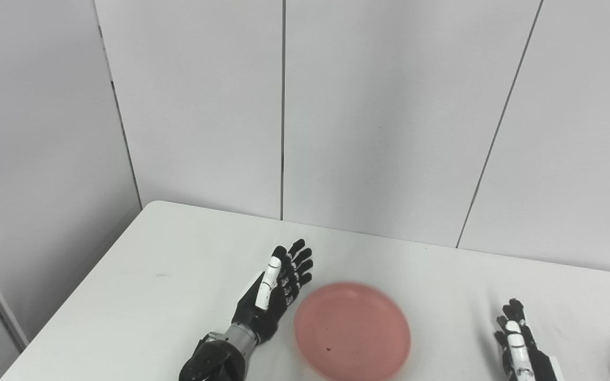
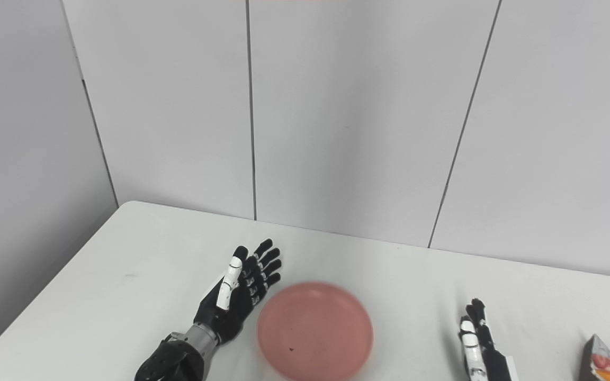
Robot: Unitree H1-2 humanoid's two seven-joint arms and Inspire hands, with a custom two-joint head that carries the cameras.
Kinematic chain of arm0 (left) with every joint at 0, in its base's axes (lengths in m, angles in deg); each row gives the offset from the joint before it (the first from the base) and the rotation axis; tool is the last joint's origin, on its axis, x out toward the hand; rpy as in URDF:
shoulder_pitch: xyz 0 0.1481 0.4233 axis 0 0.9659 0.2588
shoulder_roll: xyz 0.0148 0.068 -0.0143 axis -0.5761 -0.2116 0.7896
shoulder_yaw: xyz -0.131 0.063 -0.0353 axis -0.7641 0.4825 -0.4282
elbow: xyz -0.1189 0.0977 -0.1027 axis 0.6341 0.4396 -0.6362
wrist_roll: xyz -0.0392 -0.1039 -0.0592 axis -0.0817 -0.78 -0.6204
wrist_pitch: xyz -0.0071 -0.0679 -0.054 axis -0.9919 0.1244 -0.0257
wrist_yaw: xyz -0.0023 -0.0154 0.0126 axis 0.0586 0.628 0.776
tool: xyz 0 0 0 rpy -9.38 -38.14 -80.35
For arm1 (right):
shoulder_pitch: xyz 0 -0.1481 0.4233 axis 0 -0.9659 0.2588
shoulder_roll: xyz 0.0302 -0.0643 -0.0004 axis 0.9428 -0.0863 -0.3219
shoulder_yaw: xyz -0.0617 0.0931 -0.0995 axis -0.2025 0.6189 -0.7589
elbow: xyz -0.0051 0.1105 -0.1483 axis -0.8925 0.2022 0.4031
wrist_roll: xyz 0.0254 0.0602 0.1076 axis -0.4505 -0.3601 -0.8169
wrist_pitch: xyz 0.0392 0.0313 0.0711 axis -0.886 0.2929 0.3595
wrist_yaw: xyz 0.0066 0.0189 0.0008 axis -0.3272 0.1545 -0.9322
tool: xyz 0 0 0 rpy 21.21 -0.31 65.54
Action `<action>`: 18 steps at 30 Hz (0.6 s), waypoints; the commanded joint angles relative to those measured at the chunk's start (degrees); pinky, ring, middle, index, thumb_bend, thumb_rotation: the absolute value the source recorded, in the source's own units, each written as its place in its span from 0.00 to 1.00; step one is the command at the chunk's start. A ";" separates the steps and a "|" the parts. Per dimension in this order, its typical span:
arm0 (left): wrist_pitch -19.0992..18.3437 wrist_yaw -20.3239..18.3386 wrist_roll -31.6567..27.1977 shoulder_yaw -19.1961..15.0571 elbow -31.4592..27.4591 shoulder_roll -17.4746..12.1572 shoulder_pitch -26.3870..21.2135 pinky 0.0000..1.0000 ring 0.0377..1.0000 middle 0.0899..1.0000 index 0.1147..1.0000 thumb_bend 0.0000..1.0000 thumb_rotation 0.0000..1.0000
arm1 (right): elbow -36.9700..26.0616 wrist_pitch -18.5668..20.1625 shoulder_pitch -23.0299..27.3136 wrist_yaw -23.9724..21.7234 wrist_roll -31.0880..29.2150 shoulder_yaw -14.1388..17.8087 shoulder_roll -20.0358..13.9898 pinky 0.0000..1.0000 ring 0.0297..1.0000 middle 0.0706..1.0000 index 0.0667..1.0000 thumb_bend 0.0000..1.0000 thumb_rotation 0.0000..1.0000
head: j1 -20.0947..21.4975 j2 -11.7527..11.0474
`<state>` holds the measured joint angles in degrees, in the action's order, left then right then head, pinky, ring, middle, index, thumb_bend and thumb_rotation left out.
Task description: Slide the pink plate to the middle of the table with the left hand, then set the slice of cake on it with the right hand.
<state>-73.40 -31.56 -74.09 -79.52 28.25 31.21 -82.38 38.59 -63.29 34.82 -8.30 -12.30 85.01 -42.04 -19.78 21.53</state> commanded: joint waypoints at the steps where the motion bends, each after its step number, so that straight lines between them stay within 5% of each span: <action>1: -0.02 1.51 0.68 -0.20 -1.85 0.17 0.34 1.00 1.00 0.99 0.98 0.80 1.00 | -1.53 -3.50 1.79 -0.47 -0.39 0.46 -0.31 1.00 1.00 1.00 1.00 0.51 0.88 | 0.55 0.42; 18: -3.10 1.40 -0.25 0.50 -14.33 -0.64 2.96 1.00 1.00 1.00 1.00 0.79 1.00 | 0.49 -6.14 2.75 0.59 0.05 0.32 1.47 1.00 1.00 1.00 1.00 0.63 0.81 | 6.64 2.53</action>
<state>-76.49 -29.56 -73.68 -79.26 16.15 30.62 -78.03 40.16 -65.88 36.00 -7.80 -12.45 85.05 -40.51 -13.19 23.99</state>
